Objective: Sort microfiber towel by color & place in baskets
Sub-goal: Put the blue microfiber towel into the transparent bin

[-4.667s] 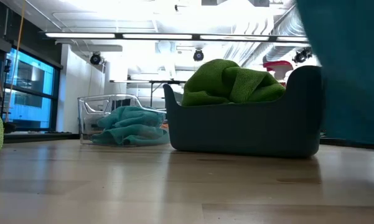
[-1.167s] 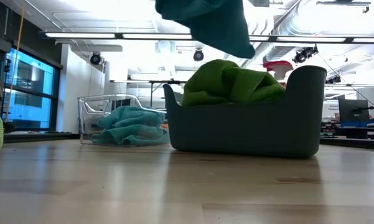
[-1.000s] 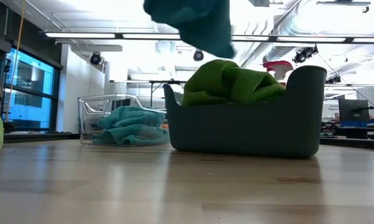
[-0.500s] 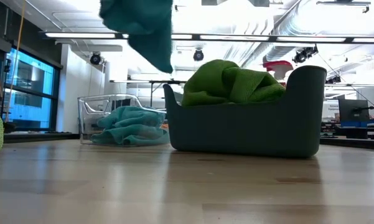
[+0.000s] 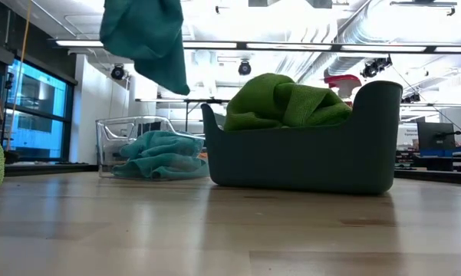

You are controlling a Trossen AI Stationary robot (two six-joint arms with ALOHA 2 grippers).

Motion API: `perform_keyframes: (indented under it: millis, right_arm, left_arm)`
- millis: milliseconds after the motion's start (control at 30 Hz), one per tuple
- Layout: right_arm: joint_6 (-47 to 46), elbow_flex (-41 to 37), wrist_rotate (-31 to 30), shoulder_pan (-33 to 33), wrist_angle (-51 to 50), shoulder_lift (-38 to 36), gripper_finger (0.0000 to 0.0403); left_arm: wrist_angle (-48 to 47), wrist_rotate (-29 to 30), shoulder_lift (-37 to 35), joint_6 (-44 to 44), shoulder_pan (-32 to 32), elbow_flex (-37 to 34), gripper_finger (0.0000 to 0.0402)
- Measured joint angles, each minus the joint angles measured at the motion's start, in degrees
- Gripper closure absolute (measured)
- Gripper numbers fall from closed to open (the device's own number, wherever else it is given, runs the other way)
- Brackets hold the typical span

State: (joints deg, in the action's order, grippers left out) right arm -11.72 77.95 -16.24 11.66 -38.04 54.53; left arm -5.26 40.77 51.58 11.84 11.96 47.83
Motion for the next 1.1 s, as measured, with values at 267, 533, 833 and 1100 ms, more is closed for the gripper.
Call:
perform_keyframes:
  millis: [267, 533, 833, 1100]
  right_arm:
    - [-1.07, -0.02, -5.39, -0.04, 0.36, 1.59, 0.0185]
    - [-1.85, -0.02, -14.09, -0.04, 0.1, 3.37, 0.0185]
    - [-4.23, -0.02, -22.73, -0.45, -3.11, 3.86, 0.0185]
    - [-6.43, -0.02, -22.66, -1.37, -13.89, 3.45, 0.0185]
  left_arm:
    - [1.57, -1.89, -2.34, -6.44, -3.78, -0.02, 0.0401]
    - [1.43, -18.53, -3.35, -8.14, -20.67, 0.22, 0.0401]
    - [-9.74, -33.07, 5.21, -18.24, -37.38, 10.81, 0.0401]
    - [-17.76, -31.22, 17.07, -27.19, -40.1, 18.56, 0.0401]
